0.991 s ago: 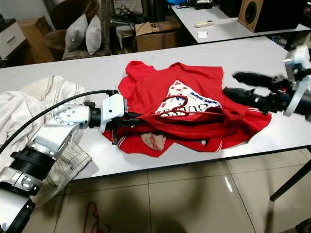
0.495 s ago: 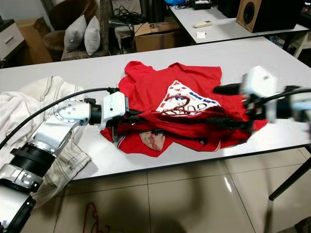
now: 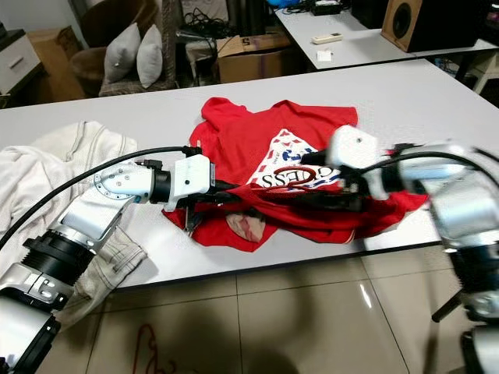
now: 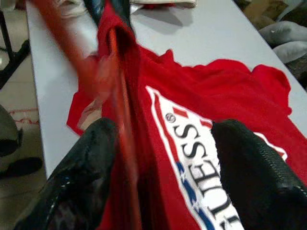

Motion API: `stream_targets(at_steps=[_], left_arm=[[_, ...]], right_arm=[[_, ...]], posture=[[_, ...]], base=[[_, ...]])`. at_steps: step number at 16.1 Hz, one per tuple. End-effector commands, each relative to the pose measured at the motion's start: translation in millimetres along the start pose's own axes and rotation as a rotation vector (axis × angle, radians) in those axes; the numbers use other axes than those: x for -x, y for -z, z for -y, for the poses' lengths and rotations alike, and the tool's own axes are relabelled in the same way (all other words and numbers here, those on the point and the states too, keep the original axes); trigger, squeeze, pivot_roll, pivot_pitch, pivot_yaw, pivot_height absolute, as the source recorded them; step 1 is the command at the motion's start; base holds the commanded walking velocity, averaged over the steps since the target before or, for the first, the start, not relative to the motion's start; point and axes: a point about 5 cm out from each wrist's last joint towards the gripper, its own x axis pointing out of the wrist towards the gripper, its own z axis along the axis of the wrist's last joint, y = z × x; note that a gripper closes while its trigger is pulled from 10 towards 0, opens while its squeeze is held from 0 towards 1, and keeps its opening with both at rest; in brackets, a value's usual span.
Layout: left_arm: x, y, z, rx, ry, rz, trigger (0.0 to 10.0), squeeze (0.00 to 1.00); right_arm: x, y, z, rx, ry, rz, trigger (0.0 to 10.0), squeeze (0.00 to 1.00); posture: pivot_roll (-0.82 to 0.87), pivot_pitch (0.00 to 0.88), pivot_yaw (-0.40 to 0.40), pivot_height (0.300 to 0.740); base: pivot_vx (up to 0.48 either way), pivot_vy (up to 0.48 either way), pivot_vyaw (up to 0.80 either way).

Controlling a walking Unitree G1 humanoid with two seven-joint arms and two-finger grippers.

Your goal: Hang hanger

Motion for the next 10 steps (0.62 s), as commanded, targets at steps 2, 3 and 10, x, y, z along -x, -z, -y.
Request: stream_targets(at_steps=[2, 3, 10], left_arm=[[2.7, -7, -4.9, -0.05, -0.001, -0.006, 0.0, 0.0], [2.7, -7, -4.8, -0.052, 0.0, -0.008, 0.0, 0.0], [3.3, -7, -5.2, -0.063, 0.005, -0.016, 0.0, 0.0]], right_arm=[[-5.1, -8, 3.0, 0.029, -0.005, 0.007, 0.0, 0.0], [-7.6, -8, 2.6, 0.031, -0.012, 0.009, 0.0, 0.0], [-18.8, -4, 0.7, 0.014, -0.018, -0.017, 0.0, 0.0]], posture=[[-0.1, 0.0, 0.122, 0.74], [-0.1, 0.0, 0.122, 0.74], [-0.09, 0.0, 0.128, 0.74]], base=[[0.0, 0.0, 0.0], [0.0, 0.0, 0.0], [0.0, 0.0, 0.0]])
